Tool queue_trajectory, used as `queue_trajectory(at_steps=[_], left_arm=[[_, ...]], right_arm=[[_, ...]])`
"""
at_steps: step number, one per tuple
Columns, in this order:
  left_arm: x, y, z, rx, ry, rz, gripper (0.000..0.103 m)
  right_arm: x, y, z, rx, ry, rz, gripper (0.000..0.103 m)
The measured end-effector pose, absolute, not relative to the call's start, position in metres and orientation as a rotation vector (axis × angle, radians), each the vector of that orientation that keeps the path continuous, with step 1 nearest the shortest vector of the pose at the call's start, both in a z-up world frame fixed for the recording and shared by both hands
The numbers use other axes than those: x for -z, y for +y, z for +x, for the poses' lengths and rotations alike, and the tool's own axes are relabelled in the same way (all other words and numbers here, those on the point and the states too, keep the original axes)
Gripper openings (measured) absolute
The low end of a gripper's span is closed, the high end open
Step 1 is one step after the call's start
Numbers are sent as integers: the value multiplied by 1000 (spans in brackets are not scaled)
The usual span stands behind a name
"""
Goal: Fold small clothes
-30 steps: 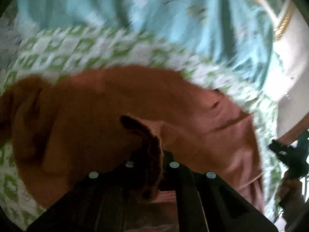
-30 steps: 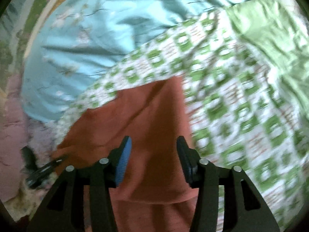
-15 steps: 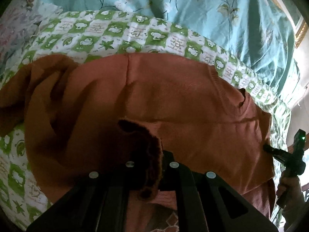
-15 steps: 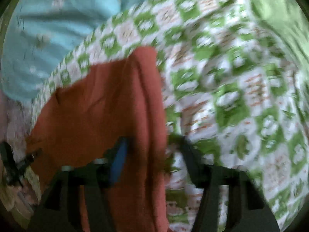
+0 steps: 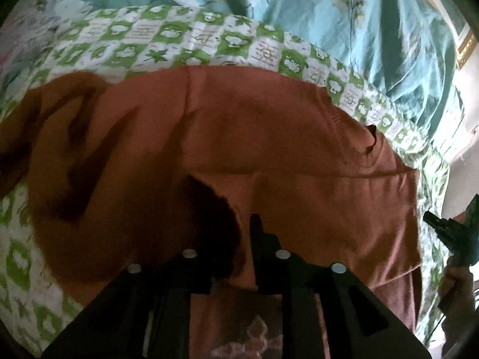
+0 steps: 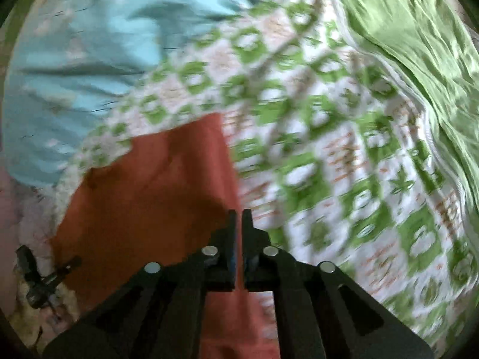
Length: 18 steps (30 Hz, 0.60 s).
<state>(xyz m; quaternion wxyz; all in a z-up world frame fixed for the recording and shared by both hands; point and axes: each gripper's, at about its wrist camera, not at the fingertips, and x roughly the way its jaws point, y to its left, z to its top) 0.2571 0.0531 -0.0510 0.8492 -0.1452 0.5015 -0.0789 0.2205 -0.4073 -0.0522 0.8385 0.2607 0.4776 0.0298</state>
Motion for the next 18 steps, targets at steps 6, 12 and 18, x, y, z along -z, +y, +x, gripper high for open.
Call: queue_trajectory(at_steps=[6,12,18], left_arm=[[26,79,219,117,998,-384,43],[20,152,193,-8,968,-501,46],[27,227,203,-109,905,-784,52]], right_arm=[[34,-350,197,-205,998,547,49],[38,-297,183,-316,1057,527,49],[39,-266,178,-363,1096,480,49]])
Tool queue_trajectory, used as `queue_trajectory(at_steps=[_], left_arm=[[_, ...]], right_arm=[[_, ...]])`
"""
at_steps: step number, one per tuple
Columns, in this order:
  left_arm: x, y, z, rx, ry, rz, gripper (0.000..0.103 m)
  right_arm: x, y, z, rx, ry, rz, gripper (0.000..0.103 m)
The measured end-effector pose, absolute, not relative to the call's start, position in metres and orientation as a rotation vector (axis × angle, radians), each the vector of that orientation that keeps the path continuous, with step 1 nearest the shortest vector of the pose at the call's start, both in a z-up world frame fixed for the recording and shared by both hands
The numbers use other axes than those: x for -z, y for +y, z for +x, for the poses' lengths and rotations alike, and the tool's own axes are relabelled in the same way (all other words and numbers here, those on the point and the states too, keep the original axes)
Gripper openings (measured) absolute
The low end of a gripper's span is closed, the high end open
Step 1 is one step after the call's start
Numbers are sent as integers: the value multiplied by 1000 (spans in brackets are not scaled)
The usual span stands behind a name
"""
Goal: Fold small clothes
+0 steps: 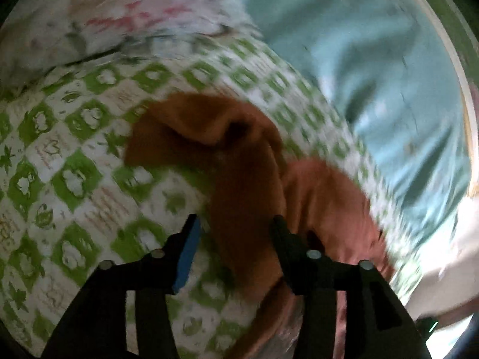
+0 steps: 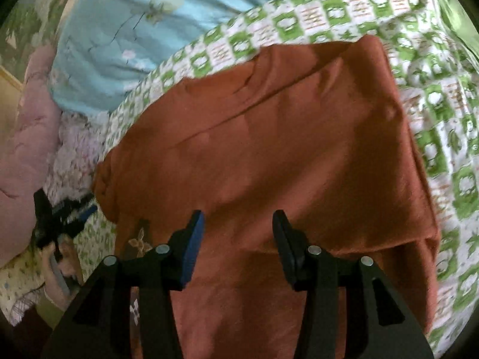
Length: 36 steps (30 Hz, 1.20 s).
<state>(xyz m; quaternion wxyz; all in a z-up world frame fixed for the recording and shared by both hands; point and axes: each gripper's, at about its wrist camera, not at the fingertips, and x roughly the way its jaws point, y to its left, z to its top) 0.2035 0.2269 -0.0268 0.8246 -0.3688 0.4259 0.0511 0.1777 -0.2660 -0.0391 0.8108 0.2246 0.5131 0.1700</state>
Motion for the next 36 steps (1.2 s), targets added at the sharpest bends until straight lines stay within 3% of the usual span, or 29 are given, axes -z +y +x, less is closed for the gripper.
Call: queue_trajectory(at_steps=[5,16,18,19,28,36], left_arm=[[35,262,223,-104,836,-1013,52],[66,299,259,-241,826,-1168,51],[67,303,263,-247,822,-1152,32],[66,303,267,-236,824,-1129,1],[-22,246,252,-112,679,-786,3],[-84,112,241,172,643,-491,2]], right_arm=[[38,-254,175,-382,1113,467,49],[42,-262,171,-351,1124,470,49],[41,-265,170,-345,1120,470,49],[41,-266,169,-340,1119,469,49],[38,-285,158,-303,1099,493,49],[31,-296,148,-292,1067,521,49]])
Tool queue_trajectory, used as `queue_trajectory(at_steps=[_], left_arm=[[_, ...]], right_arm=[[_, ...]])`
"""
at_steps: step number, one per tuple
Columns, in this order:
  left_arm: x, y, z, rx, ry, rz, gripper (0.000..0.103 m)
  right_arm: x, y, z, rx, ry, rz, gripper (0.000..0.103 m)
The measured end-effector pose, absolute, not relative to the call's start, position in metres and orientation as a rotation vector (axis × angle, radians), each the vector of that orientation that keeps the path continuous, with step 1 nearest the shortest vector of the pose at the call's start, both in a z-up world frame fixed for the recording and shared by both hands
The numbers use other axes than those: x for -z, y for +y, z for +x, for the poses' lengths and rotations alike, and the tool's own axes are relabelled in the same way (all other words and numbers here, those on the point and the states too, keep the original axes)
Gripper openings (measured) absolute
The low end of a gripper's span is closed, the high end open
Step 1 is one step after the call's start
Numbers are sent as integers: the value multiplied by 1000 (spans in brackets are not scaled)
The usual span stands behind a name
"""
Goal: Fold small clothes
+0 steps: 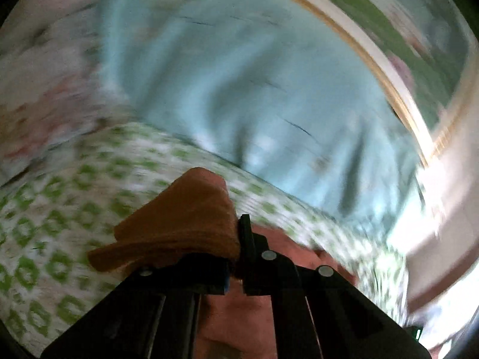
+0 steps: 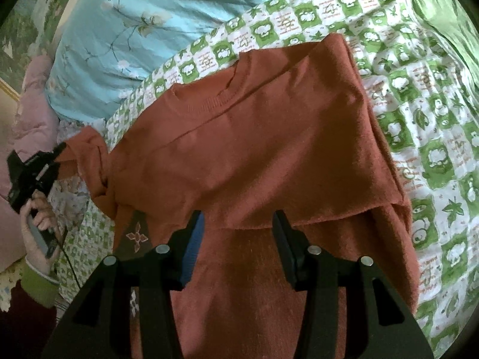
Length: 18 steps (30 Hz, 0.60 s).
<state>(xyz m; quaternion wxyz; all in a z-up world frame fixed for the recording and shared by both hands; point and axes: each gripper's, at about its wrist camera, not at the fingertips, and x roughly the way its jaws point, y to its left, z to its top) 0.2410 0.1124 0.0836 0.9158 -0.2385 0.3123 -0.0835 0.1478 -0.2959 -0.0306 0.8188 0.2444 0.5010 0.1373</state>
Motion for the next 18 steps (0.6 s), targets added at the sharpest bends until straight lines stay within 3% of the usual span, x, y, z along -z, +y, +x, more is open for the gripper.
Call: queue_trajectory(at_steps=[4,10,15,18], left_arm=[[-75,14,235,353,709,-305,3],[-1,-111,232,498,862,-55,3],[48,-140,239,510,971,13,6],[61,-140,237,529,1022,10,16]], right_arm=[[30,-311,145,-252,1047,551,49],[34,-339,139,-180,1029,608,49],[38,-356,132,-136,1024,625,49],[39,-361,130,-119,1022,635,49]])
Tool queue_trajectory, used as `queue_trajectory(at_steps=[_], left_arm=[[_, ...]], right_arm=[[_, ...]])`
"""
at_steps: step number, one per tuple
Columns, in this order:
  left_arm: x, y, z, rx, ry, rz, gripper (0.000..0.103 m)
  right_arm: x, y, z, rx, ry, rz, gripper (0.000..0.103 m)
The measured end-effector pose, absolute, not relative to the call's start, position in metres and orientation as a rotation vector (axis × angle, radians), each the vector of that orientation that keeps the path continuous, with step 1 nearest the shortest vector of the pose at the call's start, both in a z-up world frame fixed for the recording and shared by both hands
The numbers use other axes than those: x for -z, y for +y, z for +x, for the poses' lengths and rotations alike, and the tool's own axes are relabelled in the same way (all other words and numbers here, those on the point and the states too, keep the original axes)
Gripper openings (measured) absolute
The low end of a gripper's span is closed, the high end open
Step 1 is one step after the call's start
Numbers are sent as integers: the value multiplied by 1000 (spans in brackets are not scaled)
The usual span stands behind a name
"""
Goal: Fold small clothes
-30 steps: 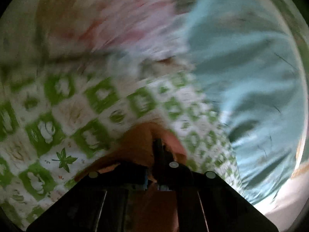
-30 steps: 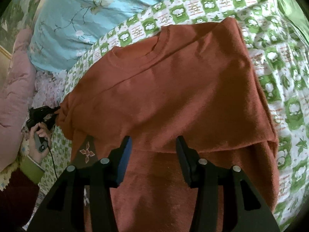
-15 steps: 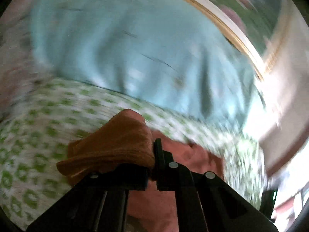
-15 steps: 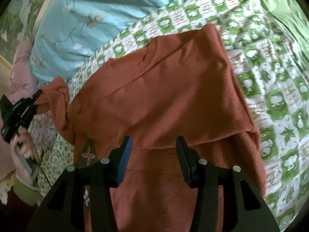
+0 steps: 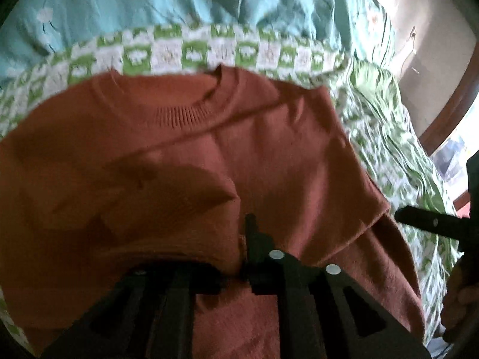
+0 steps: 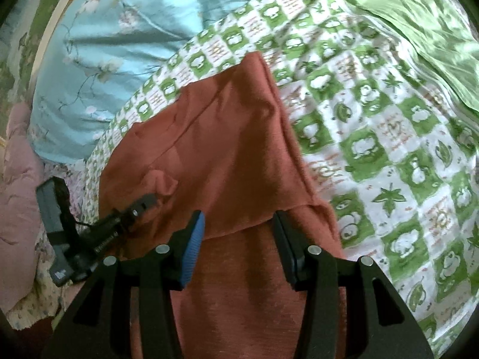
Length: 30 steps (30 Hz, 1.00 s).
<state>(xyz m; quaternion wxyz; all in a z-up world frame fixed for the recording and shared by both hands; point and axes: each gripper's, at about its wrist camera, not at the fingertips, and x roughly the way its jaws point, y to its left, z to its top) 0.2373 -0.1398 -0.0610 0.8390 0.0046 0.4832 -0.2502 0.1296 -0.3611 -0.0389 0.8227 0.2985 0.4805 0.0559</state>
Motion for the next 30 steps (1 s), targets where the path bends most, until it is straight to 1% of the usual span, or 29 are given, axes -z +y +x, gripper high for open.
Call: queue_trajectory(at_steps=[1,2,3,4,8,10,14,18,21,22,23,27,28,30], left_arm=[[62,-140,236,540,1033,8,27],[61,-138,232,548,1045,8,41],[60,-136,227,546,1046,9,47],[57,-130,220,543,1042,3,56],[48,-102,196,518,1052,-33,59],[44,-82,183,486,1053,-39,60],[42,-28,161,363,1061,-50,60],[50,32,152,153,1079,-58,63],[66,62,159,41,1126,-77,63],[69,66,161,28,1132,-79,63],[72,71,165,13,1132,-85,63],[73,67,181,9,1106,-78,64],[74,63,187,8,1103,-71,64],[76,57,200,9,1099,-65,64]], right_arm=[[39,-362,129,-116,1021,636,49],[39,-361,130,-115,1021,632,49],[38,-360,131,-117,1021,628,49],[38,-359,132,-121,1022,625,49],[31,-340,140,-176,1015,570,49],[28,-326,144,-213,1015,535,49],[20,-283,156,-321,1000,396,49],[15,-240,163,-428,971,238,50],[12,-197,161,-544,937,97,62],[13,-185,159,-569,927,48,68],[14,-169,156,-598,913,-17,70],[26,-120,147,-584,840,-269,70],[32,-111,149,-542,829,-336,69],[40,-108,158,-498,847,-366,28]])
